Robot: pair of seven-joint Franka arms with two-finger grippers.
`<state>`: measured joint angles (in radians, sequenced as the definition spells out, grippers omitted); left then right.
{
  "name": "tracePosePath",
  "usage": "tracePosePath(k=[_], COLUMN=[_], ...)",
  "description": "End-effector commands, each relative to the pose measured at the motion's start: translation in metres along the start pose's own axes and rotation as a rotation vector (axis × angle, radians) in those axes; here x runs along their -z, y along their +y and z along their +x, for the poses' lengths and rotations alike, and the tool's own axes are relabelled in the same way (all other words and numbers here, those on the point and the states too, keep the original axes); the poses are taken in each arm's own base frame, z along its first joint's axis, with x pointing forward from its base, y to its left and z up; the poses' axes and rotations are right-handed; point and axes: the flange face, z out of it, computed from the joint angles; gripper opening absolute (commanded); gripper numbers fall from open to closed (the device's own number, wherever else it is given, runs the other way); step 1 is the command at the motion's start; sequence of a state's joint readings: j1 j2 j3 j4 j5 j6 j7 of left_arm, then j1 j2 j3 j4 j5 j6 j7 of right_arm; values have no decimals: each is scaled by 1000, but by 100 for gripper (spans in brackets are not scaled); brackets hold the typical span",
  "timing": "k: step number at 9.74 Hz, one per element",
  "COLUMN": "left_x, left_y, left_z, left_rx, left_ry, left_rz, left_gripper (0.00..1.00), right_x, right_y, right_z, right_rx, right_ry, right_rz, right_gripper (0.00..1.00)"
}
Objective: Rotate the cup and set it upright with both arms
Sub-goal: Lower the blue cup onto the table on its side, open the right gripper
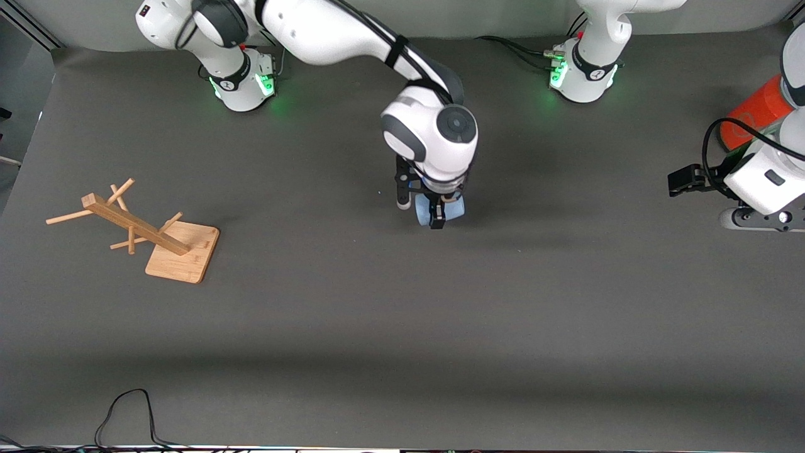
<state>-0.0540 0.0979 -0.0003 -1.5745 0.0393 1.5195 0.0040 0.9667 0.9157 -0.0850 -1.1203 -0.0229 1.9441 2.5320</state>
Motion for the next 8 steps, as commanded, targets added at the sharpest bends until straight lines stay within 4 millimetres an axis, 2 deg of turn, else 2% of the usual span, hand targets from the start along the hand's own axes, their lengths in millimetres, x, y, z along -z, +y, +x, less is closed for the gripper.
tracePosePath(k=[1,2,4,7,8], left_x=[4,4,4,4,4], left_y=[-1,-1,-2,-2,-2], left_z=[-1,-1,-1,-1,-1], left_rx=[-15,-15,-14,-14,-14], left_ry=[-8,-8,-8,-8,-8], left_rz=[-6,-6,-6,-6,-6], left_gripper=[100,100,100,100,100], right_x=[-34,-46,-56,-55,-53], right_y=[-3,3,7,5,4], right_z=[-20,-26,-29,-28,-28], right_rx=[-85,-96,-91,-92,-89], right_ry=[21,20,21,19,17], right_rz=[40,41,45,47,49], right_gripper=[69,69,69,99,100])
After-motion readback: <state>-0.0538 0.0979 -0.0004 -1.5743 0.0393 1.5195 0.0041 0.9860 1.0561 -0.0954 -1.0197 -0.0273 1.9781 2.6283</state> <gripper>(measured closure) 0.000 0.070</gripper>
